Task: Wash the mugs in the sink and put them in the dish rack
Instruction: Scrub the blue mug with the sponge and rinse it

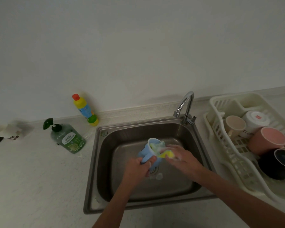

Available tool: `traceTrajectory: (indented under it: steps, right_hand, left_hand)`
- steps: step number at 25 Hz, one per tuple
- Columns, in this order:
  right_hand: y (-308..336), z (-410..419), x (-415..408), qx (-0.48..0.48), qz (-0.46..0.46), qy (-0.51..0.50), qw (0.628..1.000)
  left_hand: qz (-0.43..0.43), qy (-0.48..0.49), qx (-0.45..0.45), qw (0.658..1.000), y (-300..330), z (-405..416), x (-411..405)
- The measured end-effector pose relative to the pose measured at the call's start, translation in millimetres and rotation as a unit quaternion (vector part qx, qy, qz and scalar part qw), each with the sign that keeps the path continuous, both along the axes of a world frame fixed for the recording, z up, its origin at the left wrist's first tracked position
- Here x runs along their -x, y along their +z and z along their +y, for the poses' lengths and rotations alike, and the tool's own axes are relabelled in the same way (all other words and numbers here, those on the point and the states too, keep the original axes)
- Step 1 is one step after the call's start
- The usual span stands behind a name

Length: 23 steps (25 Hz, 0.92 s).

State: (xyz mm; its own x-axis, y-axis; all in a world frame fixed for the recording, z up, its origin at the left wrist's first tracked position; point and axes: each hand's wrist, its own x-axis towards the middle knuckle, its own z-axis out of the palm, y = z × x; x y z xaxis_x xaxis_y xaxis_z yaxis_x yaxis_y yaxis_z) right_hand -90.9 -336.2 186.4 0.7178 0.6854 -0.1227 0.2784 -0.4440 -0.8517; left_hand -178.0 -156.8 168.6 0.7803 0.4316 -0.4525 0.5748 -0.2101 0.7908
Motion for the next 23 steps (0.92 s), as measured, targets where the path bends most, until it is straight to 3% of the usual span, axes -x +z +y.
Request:
traceTrajectory:
  steps: [2,6,11,16,20,23]
  right_hand:
    - [1,16,3,-0.027,0.002,0.019,0.999]
    - [0,24,-15,0.081,-0.078,0.005,0.994]
    - [-2,16,5,-0.027,0.007,0.020,0.999]
    - [2,22,-19,0.103,-0.090,0.016,0.990]
    - [5,7,8,0.028,-0.030,0.013,0.999]
    - [9,31,-2,0.056,-0.083,0.042,0.994]
  left_hand:
    - [-0.003,0.005,0.001,1.000,0,-5,-2]
    - [-0.032,0.028,0.009,0.999,6,0,0]
    - [-0.004,-0.047,-0.080,0.996,5,9,6]
    - [-0.023,-0.001,-0.001,1.000,3,7,9]
    - [0.008,-0.047,-0.062,0.997,2,10,7]
    - [-0.009,-0.031,-0.033,0.999,2,-1,3]
